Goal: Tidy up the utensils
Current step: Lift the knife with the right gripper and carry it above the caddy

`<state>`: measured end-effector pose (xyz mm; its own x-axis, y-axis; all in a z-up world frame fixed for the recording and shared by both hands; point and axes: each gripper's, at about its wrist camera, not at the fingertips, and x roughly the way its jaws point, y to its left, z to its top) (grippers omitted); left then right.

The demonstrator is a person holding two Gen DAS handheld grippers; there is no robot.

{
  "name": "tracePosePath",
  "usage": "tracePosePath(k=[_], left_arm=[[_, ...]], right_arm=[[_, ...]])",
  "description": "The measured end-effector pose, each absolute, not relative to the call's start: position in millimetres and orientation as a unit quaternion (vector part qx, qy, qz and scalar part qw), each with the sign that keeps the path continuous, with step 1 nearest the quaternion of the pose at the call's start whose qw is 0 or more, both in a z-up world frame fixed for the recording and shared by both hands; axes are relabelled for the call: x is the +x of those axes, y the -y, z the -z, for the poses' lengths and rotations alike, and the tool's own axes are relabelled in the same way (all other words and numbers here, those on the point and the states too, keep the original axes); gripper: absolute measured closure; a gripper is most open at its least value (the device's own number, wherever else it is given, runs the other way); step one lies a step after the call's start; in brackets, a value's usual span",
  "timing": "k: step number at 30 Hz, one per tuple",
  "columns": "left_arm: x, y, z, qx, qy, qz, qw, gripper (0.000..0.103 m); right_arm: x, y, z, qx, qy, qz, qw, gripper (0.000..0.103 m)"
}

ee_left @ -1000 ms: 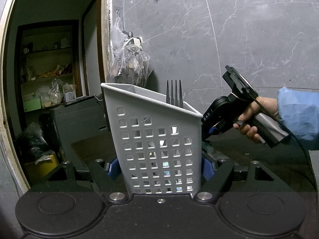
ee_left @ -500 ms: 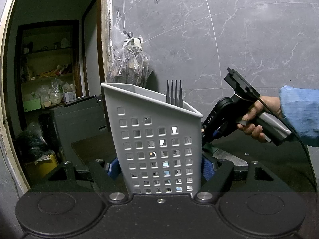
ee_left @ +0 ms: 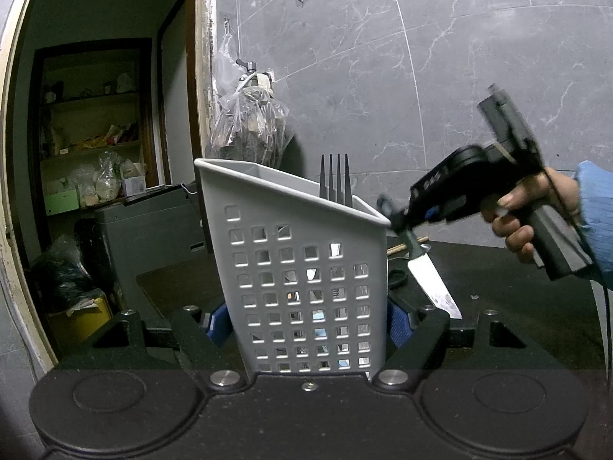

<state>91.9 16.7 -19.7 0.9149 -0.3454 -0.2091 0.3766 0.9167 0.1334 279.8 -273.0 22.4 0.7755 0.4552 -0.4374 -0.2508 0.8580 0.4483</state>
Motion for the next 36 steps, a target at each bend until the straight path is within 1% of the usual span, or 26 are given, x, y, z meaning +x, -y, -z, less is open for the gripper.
tracePosePath(k=[6,9,11,14,22,26,30,36], left_arm=[[92.0,-17.0,19.6,0.086,-0.091,0.184,0.975,0.025],[92.0,-17.1,19.2,0.085,-0.091,0.184,0.975,0.025],[92.0,-17.2,19.2,0.085,-0.091,0.184,0.975,0.025],[92.0,-17.4,19.2,0.085,-0.091,0.184,0.975,0.025],[92.0,-17.2,19.3,0.085,-0.091,0.184,0.975,0.025],[92.0,-16.9,19.1,0.085,-0.091,0.184,0.975,0.025],[92.1,-17.2,19.1,0.085,-0.091,0.184,0.975,0.025],[91.9,-16.7,18.9,0.085,-0.091,0.184,0.975,0.025]], right_arm=[[231.2,256.6,-44.0,0.105,-0.147,-0.151,0.972,0.090],[214.9,248.2,-49.4,0.080,-0.106,-0.144,0.981,0.090],[205.9,244.1,-50.0,0.062,-0.094,-0.140,0.984,0.090],[199.9,237.6,-45.4,0.039,-0.097,-0.140,0.985,0.090],[187.1,230.9,-54.4,0.033,-0.075,-0.149,0.985,0.090],[174.9,228.1,-71.9,0.038,-0.032,-0.160,0.986,0.090],[157.2,224.6,-97.7,0.058,0.031,-0.187,0.980,0.090],[136.9,205.7,-135.1,0.052,0.113,-0.233,0.964,0.090]])
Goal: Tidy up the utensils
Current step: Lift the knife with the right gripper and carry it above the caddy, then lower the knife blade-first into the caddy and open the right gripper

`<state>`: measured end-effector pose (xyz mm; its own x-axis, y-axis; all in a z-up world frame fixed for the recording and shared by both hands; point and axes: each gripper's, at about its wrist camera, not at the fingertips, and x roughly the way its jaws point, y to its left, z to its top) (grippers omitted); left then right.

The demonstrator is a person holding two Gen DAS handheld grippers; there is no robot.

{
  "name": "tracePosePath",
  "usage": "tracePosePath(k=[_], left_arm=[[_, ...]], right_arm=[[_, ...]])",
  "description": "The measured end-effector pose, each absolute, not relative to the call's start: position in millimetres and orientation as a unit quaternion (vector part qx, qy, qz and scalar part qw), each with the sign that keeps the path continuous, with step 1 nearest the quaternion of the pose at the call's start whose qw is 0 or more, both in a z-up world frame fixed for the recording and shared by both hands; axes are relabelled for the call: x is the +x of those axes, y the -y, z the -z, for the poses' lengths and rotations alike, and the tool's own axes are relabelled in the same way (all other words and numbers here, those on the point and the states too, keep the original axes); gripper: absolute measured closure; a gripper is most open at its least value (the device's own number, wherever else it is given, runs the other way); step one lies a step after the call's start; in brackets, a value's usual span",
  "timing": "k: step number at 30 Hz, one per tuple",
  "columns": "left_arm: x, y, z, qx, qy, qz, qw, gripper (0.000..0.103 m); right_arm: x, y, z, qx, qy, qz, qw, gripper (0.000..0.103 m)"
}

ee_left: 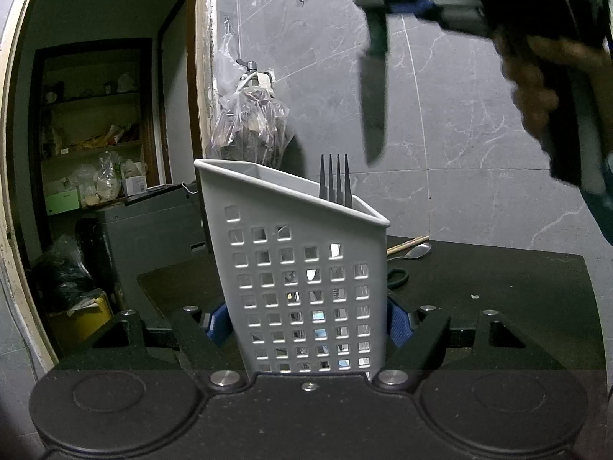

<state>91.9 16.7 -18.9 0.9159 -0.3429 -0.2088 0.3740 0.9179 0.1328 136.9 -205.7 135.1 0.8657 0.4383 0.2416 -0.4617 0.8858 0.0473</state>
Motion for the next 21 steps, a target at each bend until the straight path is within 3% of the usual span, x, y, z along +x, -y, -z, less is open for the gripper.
tracePosePath(k=[7,21], left_arm=[[92.0,-16.0,18.9,0.085,-0.091,0.184,0.975,0.025],[92.0,-15.9,18.5,0.084,-0.091,0.184,0.975,0.025]], right_arm=[[133.9,176.9,-147.8,0.043,0.131,-0.276,0.951,0.090],[147.3,146.8,-101.7,0.010,0.035,-0.327,0.944,0.090]])
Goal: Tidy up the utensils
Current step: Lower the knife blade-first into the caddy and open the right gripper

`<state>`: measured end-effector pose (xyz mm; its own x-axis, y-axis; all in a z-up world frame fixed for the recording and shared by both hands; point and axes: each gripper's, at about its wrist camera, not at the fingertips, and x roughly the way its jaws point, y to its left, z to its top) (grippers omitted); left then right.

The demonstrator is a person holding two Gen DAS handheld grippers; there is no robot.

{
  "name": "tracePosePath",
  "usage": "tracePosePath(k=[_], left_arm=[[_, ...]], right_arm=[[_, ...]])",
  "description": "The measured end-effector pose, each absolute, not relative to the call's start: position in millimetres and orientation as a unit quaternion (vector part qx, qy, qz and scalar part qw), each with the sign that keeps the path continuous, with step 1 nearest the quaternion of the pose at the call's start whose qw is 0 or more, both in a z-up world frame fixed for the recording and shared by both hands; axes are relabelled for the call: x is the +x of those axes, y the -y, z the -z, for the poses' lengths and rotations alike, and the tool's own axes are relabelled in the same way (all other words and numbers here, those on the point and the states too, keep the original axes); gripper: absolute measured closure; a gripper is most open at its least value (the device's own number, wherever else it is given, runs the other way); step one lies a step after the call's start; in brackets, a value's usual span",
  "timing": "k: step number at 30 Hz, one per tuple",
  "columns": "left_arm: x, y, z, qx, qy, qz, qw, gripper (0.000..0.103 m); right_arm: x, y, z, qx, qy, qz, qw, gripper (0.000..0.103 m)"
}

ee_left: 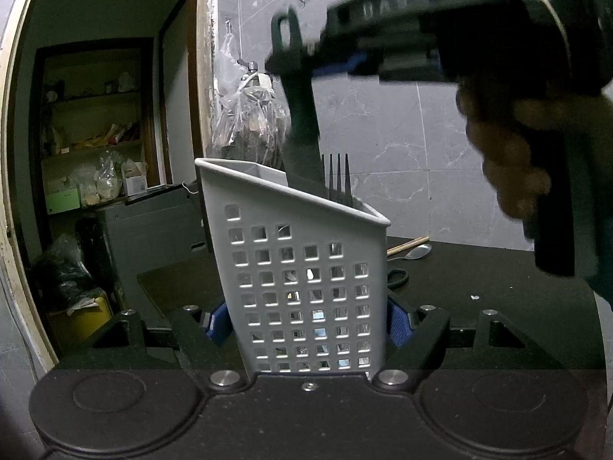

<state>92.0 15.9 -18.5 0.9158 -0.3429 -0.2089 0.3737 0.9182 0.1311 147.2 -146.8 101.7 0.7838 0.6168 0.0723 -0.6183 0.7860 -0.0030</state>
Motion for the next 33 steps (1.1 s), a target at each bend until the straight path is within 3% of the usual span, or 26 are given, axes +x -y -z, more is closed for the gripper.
tracePosePath(k=[10,33], left_arm=[[92.0,-16.2,18.8,0.085,-0.091,0.184,0.975,0.025],[91.9,-16.3,18.8,0.084,-0.091,0.184,0.975,0.025]], right_arm=[[153.1,143.8,-71.6,0.003,-0.017,-0.330,0.944,0.090],[154.7,146.1,-55.2,-0.001,-0.052,-0.331,0.942,0.090]])
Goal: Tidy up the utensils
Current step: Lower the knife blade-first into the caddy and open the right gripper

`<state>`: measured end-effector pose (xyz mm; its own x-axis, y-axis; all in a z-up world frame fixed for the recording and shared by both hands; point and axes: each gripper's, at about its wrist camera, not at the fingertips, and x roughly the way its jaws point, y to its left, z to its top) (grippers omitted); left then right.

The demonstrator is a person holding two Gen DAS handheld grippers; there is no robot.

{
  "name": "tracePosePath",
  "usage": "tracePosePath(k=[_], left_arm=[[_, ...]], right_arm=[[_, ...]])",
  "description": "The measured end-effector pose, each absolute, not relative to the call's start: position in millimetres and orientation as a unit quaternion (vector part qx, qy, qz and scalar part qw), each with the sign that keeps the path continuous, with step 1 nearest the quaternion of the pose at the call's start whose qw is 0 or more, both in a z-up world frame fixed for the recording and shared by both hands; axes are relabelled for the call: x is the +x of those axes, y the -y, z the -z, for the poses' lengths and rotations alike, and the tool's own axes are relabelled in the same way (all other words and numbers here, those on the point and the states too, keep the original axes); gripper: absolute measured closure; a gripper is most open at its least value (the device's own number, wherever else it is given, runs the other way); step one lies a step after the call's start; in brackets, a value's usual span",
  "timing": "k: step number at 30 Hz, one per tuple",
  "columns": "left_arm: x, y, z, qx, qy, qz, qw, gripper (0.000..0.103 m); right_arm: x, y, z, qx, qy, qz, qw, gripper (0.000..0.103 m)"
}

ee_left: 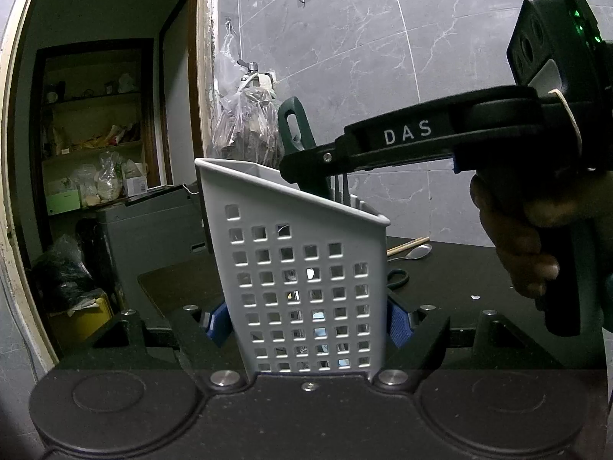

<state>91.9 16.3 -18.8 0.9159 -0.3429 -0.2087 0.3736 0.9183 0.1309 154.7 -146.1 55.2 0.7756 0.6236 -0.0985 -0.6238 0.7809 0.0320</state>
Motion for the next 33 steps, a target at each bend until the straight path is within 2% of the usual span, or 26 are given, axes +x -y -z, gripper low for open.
tracePosePath(k=[21,28,33], left_arm=[[91.8,-16.4,19.0,0.084,-0.091,0.184,0.975,0.025],[91.8,-16.6,19.2,0.084,-0.091,0.184,0.975,0.025],[91.8,-16.5,19.1,0.084,-0.091,0.184,0.975,0.025]], right_arm=[[160.0,149.6,-49.8,0.007,-0.072,-0.330,0.941,0.088],[158.3,151.1,-51.4,0.009,-0.066,-0.335,0.940,0.077],[153.2,158.0,-55.8,0.023,-0.043,-0.346,0.937,0.053]])
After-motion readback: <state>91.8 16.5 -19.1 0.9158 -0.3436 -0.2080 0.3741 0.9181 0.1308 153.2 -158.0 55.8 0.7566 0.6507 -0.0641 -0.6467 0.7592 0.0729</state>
